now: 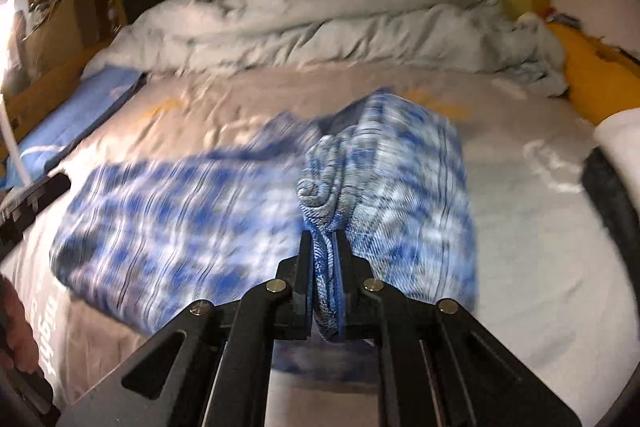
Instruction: Fold large clothes
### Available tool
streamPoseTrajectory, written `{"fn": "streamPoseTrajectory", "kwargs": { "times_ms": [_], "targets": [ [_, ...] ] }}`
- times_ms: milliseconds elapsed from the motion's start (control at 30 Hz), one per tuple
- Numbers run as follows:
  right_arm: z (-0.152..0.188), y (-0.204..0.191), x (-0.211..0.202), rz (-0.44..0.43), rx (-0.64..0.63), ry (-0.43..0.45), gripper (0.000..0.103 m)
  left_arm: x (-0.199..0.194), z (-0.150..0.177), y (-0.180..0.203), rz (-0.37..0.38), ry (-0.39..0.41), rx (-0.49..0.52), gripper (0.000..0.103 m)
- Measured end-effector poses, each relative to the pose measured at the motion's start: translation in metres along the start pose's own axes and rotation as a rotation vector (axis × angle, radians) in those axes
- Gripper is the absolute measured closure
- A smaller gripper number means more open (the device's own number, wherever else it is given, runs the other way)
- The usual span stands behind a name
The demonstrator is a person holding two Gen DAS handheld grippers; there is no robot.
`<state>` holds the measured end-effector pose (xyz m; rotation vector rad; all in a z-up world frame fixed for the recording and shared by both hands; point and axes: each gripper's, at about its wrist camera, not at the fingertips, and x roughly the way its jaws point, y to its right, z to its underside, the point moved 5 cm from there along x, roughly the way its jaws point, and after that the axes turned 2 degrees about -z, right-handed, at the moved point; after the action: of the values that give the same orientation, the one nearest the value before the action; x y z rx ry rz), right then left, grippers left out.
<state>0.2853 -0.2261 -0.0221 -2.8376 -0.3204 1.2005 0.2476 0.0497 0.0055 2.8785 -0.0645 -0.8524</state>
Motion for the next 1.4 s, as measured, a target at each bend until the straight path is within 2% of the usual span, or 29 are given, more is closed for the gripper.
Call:
{"fn": "streamPoseTrajectory", "kwargs": {
  "times_ms": [167, 433, 500, 567, 600, 633, 733, 767, 833, 867, 933, 1033, 1100, 1133, 1167, 1200, 1233, 1333, 1400],
  "targets": [
    [0.017, -0.010, 0.004, 0.006, -0.032, -0.002, 0.095, 0.006, 0.002, -0.003, 0.006, -0.018, -0.005, 0.035],
    [0.029, -0.007, -0.008, -0.052, -0.080, -0.016, 0.092, 0.008, 0.005, 0.011, 0.007, -0.012, 0.045, 0.035],
    [0.031, -0.011, -0.009, -0.089, -0.091, -0.033, 0.088, 0.010, 0.008, 0.013, 0.004, -0.018, 0.056, 0.035],
    [0.031, -0.014, -0.013, -0.107, -0.092, -0.037, 0.076, 0.013, 0.011, 0.014, -0.001, -0.026, 0.063, 0.035],
    [0.031, -0.015, -0.016, -0.126, -0.090, -0.034, 0.066, 0.013, 0.012, 0.015, -0.003, -0.028, 0.063, 0.035],
    [0.029, -0.015, -0.021, -0.134, -0.085, -0.018, 0.065, 0.014, 0.012, 0.015, -0.005, -0.030, 0.062, 0.035],
    [0.016, -0.010, -0.030, -0.109, -0.073, 0.028, 0.064, 0.014, 0.013, 0.014, -0.010, -0.029, 0.056, 0.035],
    [0.009, -0.007, -0.031, -0.076, -0.078, 0.042, 0.063, 0.014, 0.012, 0.013, -0.012, -0.029, 0.054, 0.035],
    [-0.005, 0.000, -0.029, 0.028, -0.097, 0.071, 0.051, 0.015, 0.013, 0.011, -0.015, -0.033, 0.051, 0.035],
    [-0.011, 0.002, -0.025, 0.066, -0.112, 0.075, 0.049, 0.016, 0.013, 0.010, -0.015, -0.036, 0.050, 0.035],
    [-0.018, 0.002, -0.006, 0.079, -0.139, 0.020, 0.049, 0.018, 0.015, 0.010, -0.015, -0.045, 0.053, 0.035],
    [-0.012, -0.002, 0.029, 0.032, -0.132, -0.103, 0.048, 0.020, 0.016, 0.013, -0.015, -0.054, 0.065, 0.035],
    [-0.007, -0.005, 0.040, 0.038, -0.142, -0.115, 0.047, 0.019, 0.017, 0.015, -0.015, -0.054, 0.077, 0.035],
    [-0.006, -0.006, 0.041, 0.046, -0.151, -0.114, 0.051, 0.019, 0.017, 0.015, -0.014, -0.053, 0.083, 0.035],
    [-0.004, -0.007, 0.041, 0.045, -0.156, -0.111, 0.060, 0.019, 0.018, 0.016, -0.015, -0.053, 0.087, 0.035],
    [-0.003, -0.009, 0.041, 0.020, -0.159, -0.110, 0.092, 0.018, 0.018, 0.017, -0.019, -0.052, 0.090, 0.035],
    [-0.002, -0.011, 0.041, 0.001, -0.158, -0.117, 0.101, 0.018, 0.018, 0.017, -0.021, -0.052, 0.091, 0.035],
    [-0.002, -0.012, 0.037, 0.000, -0.169, -0.118, 0.101, 0.017, 0.015, 0.011, -0.044, -0.050, 0.079, 0.035],
    [-0.005, -0.015, 0.021, -0.035, -0.162, -0.104, 0.101, 0.014, 0.011, 0.004, -0.047, -0.048, 0.053, 0.035]
  ]
}}
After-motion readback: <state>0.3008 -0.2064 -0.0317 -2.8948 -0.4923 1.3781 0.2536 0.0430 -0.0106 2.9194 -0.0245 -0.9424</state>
